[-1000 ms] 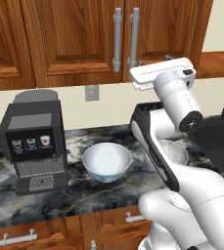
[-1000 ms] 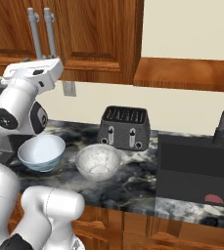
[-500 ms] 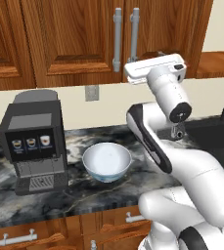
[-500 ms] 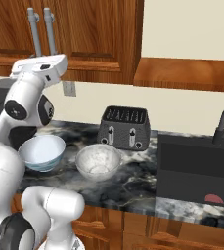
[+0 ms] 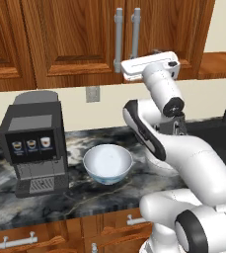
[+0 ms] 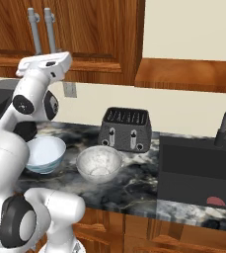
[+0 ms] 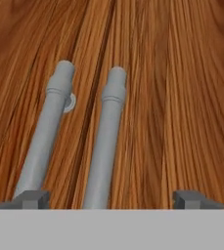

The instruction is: Open the cabinet. Pick the bowls from the counter and place them in the cabinet. Then close the cabinet.

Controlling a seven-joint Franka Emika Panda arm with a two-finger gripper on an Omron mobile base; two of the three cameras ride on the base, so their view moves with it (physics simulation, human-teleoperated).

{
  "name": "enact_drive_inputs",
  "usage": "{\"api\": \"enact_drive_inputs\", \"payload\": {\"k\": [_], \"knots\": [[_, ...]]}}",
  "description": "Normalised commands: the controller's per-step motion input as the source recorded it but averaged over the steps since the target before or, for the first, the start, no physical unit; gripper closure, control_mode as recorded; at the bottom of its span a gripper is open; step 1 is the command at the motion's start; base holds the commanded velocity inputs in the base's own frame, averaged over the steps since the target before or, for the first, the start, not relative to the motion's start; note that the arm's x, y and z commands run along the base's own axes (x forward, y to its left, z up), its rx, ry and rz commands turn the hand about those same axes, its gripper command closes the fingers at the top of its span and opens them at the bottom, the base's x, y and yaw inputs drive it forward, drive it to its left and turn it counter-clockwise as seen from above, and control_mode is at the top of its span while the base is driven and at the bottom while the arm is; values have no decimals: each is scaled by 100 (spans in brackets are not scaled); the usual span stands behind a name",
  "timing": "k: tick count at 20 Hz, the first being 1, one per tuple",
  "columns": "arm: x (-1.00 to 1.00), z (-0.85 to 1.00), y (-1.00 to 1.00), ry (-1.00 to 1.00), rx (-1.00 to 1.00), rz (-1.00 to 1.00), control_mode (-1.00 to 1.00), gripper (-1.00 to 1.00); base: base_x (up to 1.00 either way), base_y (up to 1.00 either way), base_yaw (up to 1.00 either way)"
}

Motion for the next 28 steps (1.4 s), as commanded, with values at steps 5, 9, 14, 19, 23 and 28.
{"api": "enact_drive_inputs", "payload": {"k": [5,9,14,19,23,28], "knots": [[34,0,8,0,0,0,-100,-100,0,0,0],[34,0,12,0,0,0,-100,-100,0,0,0],[34,0,11,0,0,0,-100,-100,0,0,0],[33,0,5,0,0,0,-100,-100,0,0,0],[31,0,1,1,0,0,-100,100,0,0,0],[12,0,1,0,0,0,-100,100,0,0,0]]}}
